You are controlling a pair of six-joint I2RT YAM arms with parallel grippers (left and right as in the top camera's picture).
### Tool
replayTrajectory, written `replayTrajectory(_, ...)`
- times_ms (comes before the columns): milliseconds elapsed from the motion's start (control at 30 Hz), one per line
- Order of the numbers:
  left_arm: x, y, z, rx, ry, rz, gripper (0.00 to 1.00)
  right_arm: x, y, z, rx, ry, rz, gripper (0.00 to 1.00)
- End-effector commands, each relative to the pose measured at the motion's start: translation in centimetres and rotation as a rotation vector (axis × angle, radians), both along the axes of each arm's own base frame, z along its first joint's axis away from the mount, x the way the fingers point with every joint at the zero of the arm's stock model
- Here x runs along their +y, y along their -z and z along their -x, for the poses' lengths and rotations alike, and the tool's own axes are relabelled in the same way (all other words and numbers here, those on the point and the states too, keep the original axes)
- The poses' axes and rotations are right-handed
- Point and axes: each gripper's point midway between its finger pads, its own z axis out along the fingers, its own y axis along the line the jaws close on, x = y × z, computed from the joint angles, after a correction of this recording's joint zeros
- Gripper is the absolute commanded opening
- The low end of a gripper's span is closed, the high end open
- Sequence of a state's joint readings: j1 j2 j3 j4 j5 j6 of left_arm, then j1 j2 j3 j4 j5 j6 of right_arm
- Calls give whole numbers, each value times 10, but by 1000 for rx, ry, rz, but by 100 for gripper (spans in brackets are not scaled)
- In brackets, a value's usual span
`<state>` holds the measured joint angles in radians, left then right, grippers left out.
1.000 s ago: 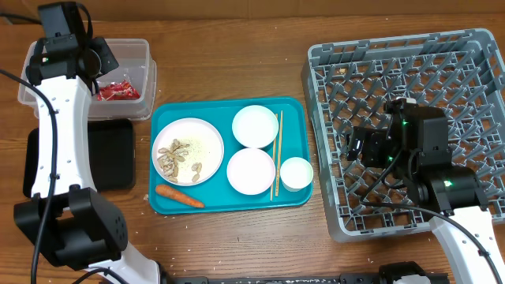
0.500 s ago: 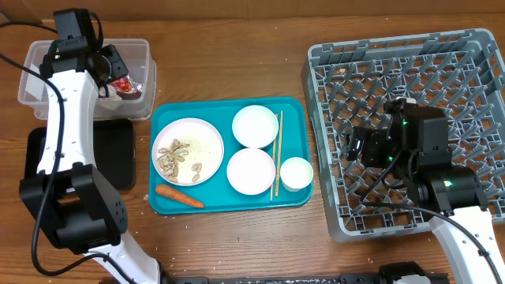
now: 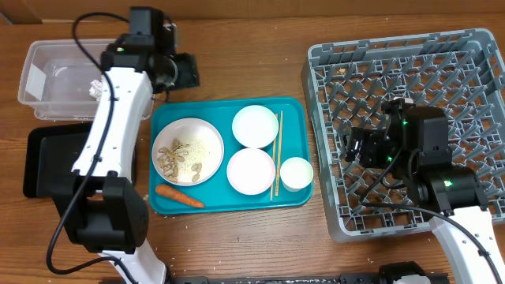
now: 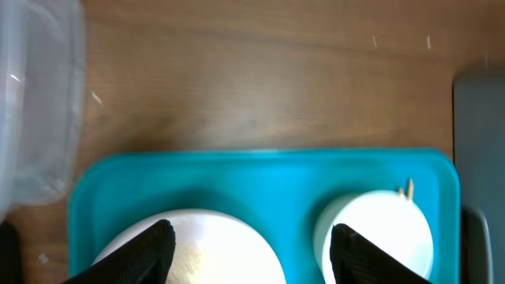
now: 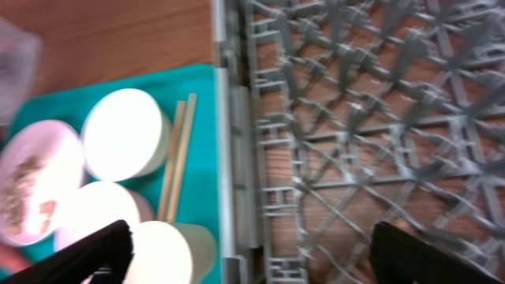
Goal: Sort waste into correct bins and load items into the dishwasher
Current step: 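Reach the left gripper to the white cup and grasp it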
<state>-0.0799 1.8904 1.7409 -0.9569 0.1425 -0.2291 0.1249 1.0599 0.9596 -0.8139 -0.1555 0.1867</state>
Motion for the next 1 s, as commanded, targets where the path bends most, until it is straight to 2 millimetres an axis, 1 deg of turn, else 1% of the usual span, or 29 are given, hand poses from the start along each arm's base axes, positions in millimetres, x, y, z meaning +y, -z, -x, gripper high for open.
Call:
replayTrajectory(0, -3, -6, 18, 41, 34, -9, 59, 23, -11, -1, -9, -90, -100, 94)
replayTrajectory(33, -2, -3, 24, 69, 33, -13, 54, 27, -9, 0, 1, -104, -109, 93)
replayTrajectory(100, 0, 2, 37, 125, 31, -17, 53, 37, -4, 1, 22, -141, -111, 91)
replayTrajectory(167, 2, 5, 45, 161, 29, -20, 57, 49, 0, 4, 36, -185, -107, 91)
replayTrajectory(233, 2, 6, 50, 182, 30, -21, 61, 67, 4, 9, 41, -255, -96, 91)
replayTrajectory(300, 2, 7, 51, 187, 30, -21, 61, 87, 7, 14, 45, -322, -84, 91)
replayTrajectory(333, 2, 8, 51, 188, 29, -20, 61, 102, 12, 21, 56, -373, -66, 91)
replayTrajectory(367, 2, 7, 51, 188, 27, -19, 61, 109, 17, 24, 66, -395, -49, 91)
replayTrajectory(433, 2, 7, 51, 187, 27, -19, 61, 119, 26, 30, 89, -424, -10, 91)
replayTrajectory(533, 2, 7, 51, 187, 27, -19, 61, 128, 38, 35, 116, -451, 31, 91)
replayTrajectory(567, 1, 7, 51, 188, 29, -15, 58, 131, 40, 35, 120, -456, 35, 91)
replayTrajectory(600, -2, 7, 52, 189, 35, -2, 57, 132, 41, 35, 119, -456, 37, 92)
replayTrajectory(667, -12, 6, 53, 191, 57, 37, 57, 131, 37, 32, 107, -423, 30, 100)
replayTrajectory(733, -20, 5, 54, 189, 77, 49, 57, 126, 30, 26, 79, -382, 36, 100)
replayTrajectory(800, -30, 5, 55, 180, 123, 39, 58, 119, 17, 18, 33, -346, 51, 100)
replayTrajectory(900, -54, 4, 60, 171, 207, 26, 61, 103, -5, 6, -36, -275, 69, 100)
replayTrajectory(933, -70, 4, 65, 168, 262, 17, 64, 89, -15, -1, -68, -228, 71, 100)
replayTrajectory(967, -81, 4, 68, 165, 294, 15, 67, 80, -20, -4, -81, -197, 69, 100)
